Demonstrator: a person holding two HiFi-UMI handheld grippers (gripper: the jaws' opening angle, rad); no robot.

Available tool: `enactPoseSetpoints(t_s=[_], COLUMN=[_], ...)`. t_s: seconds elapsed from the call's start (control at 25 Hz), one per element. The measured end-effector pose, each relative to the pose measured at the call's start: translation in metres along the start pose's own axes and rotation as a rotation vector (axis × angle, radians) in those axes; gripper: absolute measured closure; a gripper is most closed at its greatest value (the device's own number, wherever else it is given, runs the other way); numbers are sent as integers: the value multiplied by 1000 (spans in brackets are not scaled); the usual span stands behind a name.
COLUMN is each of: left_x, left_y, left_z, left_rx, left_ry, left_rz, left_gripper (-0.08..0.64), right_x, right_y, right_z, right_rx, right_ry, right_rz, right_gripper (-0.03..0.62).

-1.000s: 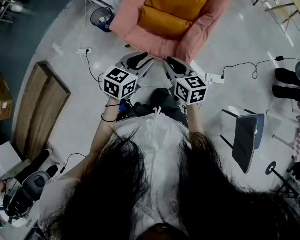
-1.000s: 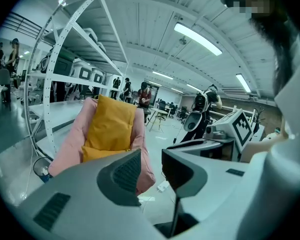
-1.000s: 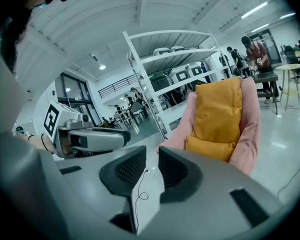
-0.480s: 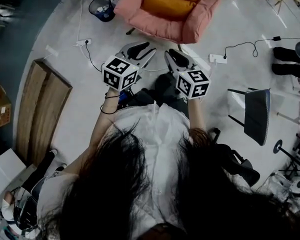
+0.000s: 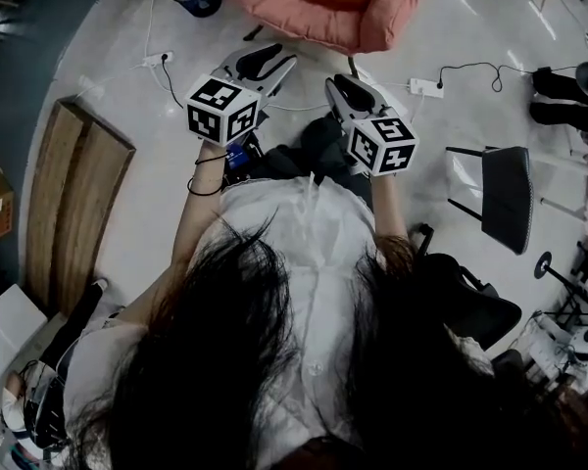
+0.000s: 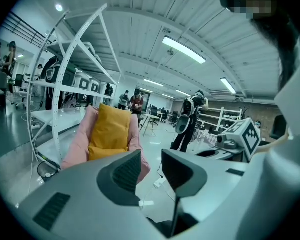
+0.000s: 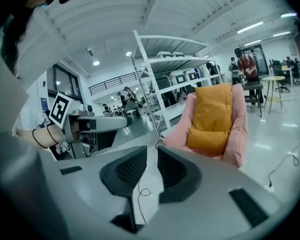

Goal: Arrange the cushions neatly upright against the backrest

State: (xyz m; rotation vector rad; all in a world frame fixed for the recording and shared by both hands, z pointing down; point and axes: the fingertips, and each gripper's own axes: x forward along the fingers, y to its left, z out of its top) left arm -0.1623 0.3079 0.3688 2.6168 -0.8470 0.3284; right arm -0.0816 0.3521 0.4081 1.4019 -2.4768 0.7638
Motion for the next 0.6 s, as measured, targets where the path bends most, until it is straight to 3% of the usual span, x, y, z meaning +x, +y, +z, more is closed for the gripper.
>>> enactPoseSetpoints(t_s=[0.6], left_x=[-2], left_y=[-25], left_z=[-8], left_rx=[34], left_ry=[-3], left_rz=[-46], left_gripper=[422], right_x=[-25], right_y=[7], right_z=[-14], right_rx=[-5], right_ry=[-19], right_rz=[-36], right_gripper=[514])
